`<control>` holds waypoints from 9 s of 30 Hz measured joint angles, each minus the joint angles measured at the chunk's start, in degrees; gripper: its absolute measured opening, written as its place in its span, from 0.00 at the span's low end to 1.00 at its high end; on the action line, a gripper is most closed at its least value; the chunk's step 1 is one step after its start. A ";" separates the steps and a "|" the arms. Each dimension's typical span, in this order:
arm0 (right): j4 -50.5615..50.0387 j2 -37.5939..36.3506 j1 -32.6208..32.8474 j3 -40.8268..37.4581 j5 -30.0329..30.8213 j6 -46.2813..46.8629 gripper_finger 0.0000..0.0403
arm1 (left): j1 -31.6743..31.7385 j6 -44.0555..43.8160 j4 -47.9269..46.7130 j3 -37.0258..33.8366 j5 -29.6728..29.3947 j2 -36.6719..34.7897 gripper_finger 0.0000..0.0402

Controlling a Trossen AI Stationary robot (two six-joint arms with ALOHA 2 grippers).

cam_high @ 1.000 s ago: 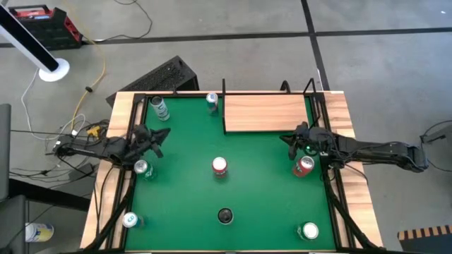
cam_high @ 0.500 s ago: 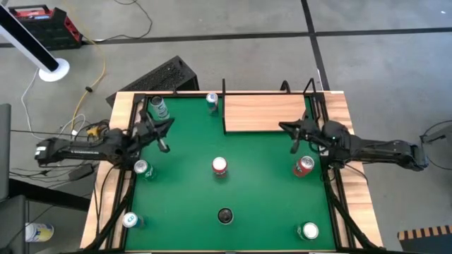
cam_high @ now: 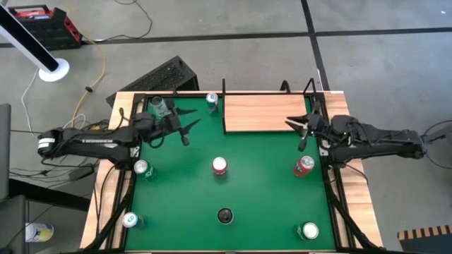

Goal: Place canned beverage on shelf
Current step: Put the right red soda can on the shelf

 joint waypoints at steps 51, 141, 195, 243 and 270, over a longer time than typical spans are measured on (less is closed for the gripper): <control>-69.19 33.43 16.80 21.24 -15.17 76.53 0.76 | 2.78 -6.16 -5.33 10.78 20.39 9.13 0.74; -57.60 37.28 15.00 17.11 -20.83 56.48 0.99 | 2.76 -5.95 -5.71 10.72 17.29 9.10 0.74; -48.12 43.93 12.86 25.29 -17.97 22.01 0.91 | 2.75 -8.15 -4.76 10.73 15.98 9.13 0.74; -17.67 65.88 23.68 22.08 -27.54 28.88 0.86 | 0.74 -9.66 -2.38 11.04 23.76 15.18 0.74; -27.35 55.43 23.11 21.54 -8.16 31.23 0.75 | 0.79 -10.45 -2.76 11.04 23.76 15.18 0.74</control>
